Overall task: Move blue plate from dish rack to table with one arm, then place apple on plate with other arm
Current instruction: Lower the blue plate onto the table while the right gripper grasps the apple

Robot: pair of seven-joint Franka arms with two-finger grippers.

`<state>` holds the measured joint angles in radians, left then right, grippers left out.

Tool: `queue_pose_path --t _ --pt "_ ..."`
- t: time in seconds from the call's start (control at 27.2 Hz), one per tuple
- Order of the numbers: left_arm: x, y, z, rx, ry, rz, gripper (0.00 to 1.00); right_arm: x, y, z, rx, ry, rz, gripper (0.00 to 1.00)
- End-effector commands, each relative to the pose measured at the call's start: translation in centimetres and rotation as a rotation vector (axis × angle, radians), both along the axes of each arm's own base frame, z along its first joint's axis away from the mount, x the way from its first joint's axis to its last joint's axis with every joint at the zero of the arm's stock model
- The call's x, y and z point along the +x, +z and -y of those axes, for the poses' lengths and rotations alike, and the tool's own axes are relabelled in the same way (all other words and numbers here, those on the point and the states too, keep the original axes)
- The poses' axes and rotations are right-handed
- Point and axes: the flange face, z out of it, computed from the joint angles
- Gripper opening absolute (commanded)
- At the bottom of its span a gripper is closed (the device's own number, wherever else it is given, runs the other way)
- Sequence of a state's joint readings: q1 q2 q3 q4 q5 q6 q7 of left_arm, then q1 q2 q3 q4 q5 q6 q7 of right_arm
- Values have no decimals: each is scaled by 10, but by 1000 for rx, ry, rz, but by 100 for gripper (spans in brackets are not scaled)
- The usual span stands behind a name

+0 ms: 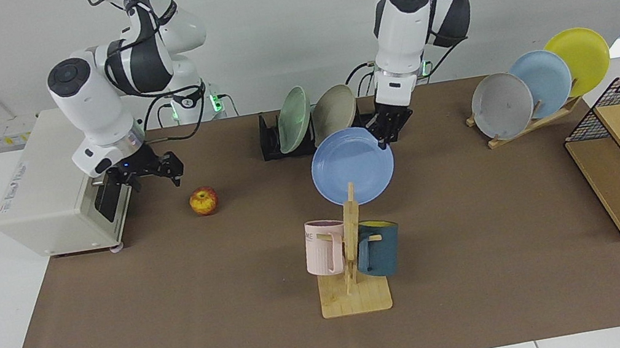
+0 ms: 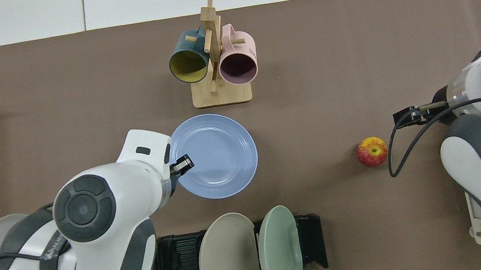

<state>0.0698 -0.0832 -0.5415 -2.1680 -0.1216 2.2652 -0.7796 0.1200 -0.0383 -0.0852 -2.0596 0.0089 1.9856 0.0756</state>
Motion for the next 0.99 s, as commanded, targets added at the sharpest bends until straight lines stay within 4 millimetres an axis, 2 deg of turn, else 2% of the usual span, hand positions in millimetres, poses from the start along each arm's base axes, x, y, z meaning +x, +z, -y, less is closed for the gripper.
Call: queue_pose_path --t 0.0,0.07,0.18,0.26,0.55,0.81,0.84,0.88,0.95 --pt "-7 -54 26 -51 -6 -34 0 -9 -25 -31 -7 -20 3 100" --pt "-12 -63 25 -47 -9 -36 0 -9 -33 -36 -8 -14 3 100" --pt "-20 -80 37 -66 -19 -21 0 -7 -46 -36 -10 -13 -4 100" --pt "-23 -89 38 -67 -22 -29 0 -8 -55 -37 -12 -13 -12 100" --pt "-19 -101 31 -57 -69 -33 0 -13 -93 -37 -18 -8 -17 100" --pt "-8 -103 21 -61 -97 -15 0 -13 -114 -37 -23 -11 -38 100" --pt "-8 -103 21 -61 -99 -14 9 -14 -117 -39 -24 -7 -41 100" --pt "-7 -103 22 -62 -101 -11 28 -15 -120 -45 -24 2 -42 100" --pt "-4 -101 22 -60 -106 -4 76 -16 -127 -50 -26 0 -45 100"
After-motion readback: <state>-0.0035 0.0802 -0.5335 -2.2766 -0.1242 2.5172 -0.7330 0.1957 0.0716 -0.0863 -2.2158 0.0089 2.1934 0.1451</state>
